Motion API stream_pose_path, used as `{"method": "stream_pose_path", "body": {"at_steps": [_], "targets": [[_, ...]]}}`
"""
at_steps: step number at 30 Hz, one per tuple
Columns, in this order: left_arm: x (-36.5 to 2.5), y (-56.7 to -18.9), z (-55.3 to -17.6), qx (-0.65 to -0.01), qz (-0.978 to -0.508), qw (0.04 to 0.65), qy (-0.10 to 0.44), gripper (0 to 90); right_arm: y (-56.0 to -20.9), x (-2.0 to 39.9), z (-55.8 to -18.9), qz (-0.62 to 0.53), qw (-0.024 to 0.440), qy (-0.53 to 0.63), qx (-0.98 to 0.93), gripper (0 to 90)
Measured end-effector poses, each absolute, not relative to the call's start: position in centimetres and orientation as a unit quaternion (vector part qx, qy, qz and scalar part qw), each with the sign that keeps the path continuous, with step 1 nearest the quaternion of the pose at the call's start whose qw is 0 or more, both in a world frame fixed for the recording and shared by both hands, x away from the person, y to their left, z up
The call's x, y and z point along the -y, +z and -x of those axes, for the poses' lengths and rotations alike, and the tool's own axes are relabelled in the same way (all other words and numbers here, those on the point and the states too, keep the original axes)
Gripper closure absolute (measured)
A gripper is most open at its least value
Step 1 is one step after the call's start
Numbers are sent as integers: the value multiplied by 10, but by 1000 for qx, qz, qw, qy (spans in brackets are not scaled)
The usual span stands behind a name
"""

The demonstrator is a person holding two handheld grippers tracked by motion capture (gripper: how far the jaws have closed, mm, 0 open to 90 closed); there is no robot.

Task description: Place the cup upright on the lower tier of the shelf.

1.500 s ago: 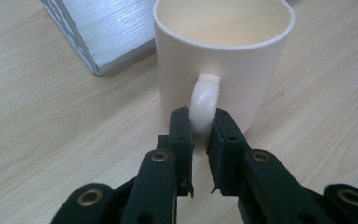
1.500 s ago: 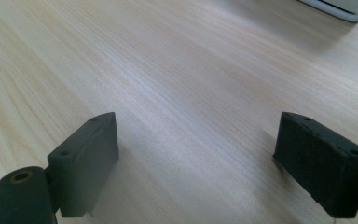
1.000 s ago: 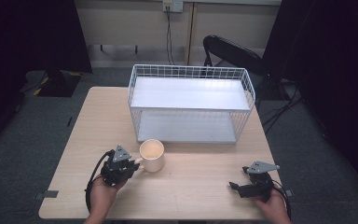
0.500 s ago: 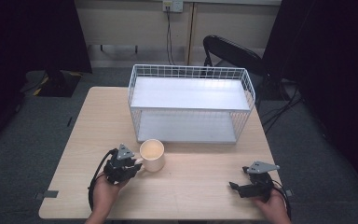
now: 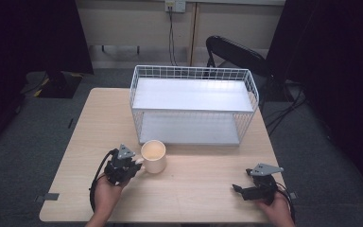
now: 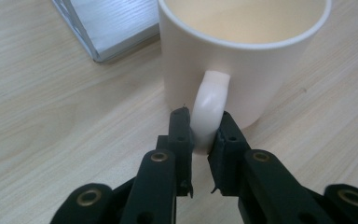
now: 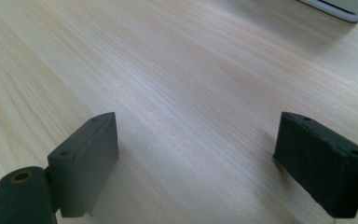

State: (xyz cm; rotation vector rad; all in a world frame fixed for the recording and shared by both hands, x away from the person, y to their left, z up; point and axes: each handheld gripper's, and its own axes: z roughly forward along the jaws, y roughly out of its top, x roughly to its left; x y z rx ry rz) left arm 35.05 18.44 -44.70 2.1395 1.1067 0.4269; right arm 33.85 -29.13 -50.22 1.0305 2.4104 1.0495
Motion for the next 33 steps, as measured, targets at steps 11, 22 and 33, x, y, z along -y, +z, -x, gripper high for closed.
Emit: {"method": "stream_pose_path", "body": {"at_steps": [11, 22, 33], "targets": [[-184, -440, -347, -423, -812, 357, 186, 808, -502, 291, -339, -360, 158, 367, -843, 129], [-175, -434, -352, -415, -812, 364, 191, 809, -502, 291, -339, -360, 158, 367, -843, 129], [-166, -430, -358, -413, -810, 372, 188, 810, -502, 291, -338, -360, 158, 367, -843, 129]]}}
